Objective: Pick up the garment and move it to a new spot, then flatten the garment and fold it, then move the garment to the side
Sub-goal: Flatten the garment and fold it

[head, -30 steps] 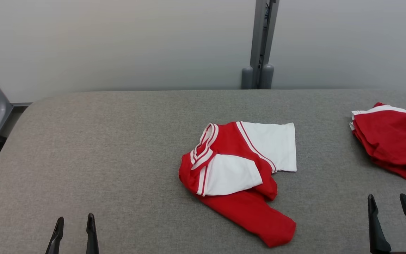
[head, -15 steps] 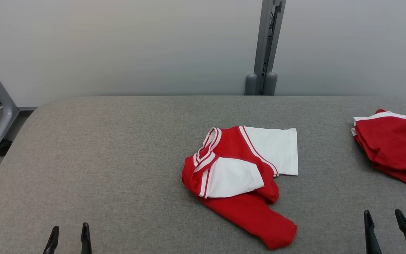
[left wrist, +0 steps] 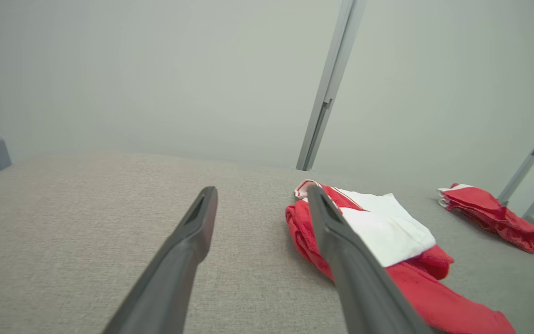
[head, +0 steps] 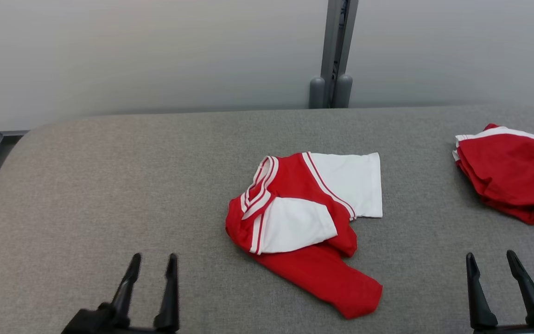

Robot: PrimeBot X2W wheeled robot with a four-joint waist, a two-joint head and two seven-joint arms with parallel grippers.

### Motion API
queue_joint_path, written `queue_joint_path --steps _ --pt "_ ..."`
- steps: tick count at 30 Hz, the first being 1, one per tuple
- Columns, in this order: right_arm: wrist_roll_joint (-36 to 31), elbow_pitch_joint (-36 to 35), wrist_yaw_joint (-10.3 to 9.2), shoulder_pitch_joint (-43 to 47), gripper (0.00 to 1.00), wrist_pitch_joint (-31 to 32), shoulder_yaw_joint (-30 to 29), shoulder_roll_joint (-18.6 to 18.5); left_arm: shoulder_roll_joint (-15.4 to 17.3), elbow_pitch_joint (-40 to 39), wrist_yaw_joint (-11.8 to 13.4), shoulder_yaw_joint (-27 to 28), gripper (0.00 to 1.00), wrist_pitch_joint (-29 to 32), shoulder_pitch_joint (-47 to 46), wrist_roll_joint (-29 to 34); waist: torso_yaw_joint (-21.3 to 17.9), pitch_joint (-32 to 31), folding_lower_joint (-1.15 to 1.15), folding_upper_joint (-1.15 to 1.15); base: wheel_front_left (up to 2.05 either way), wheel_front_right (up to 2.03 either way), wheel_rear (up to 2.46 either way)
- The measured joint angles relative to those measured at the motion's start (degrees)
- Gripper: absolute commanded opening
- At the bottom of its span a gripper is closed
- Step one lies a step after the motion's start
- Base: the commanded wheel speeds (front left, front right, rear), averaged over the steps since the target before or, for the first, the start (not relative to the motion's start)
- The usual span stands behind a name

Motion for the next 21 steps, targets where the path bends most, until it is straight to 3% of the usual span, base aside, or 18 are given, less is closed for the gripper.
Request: queue_joint_path --steps 6,15,16,17,18,21 --pt "-0.22 -1.8 0.0 -4.94 1.0 0.0 2.09 0.01 -0.16 7.78 0.05 -11.73 1.0 0.15 -10.48 -4.68 -1.92 4.94 0.0 0.0 0.0 0.0 0.0" --pt "1.79 -1.69 0.0 -7.95 1.0 0.0 2.78 0.01 -0.12 21.46 2.76 -16.59 1.0 0.57 -21.51 -10.56 -7.1 12.75 0.0 0.0 0.0 0.0 0.0" --pt "1.91 -1.69 0.0 -8.1 1.0 0.0 2.86 0.02 -0.14 22.38 2.88 -16.56 0.95 0.42 -21.96 -10.82 -7.55 13.19 0.0 0.0 0.0 0.0 0.0" --pt "2.01 -1.67 0.0 -8.26 1.0 0.0 2.87 0.01 -0.12 23.12 2.83 -16.55 0.24 0.41 -22.32 -11.02 -7.94 13.54 0.0 0.0 0.0 0.0 0.0" --pt "2.02 -1.62 0.0 -8.36 1.0 0.0 2.83 0.0 -0.12 23.59 2.47 -16.35 0.0 0.38 -22.64 -11.35 -8.27 13.81 0.0 0.0 0.0 0.0 0.0" --pt "2.04 -1.36 0.0 -8.37 1.0 0.0 2.66 0.01 0.52 22.94 1.56 -15.86 0.0 0.36 -22.9 -11.95 -8.67 13.54 0.0 0.0 0.0 0.0 0.0"
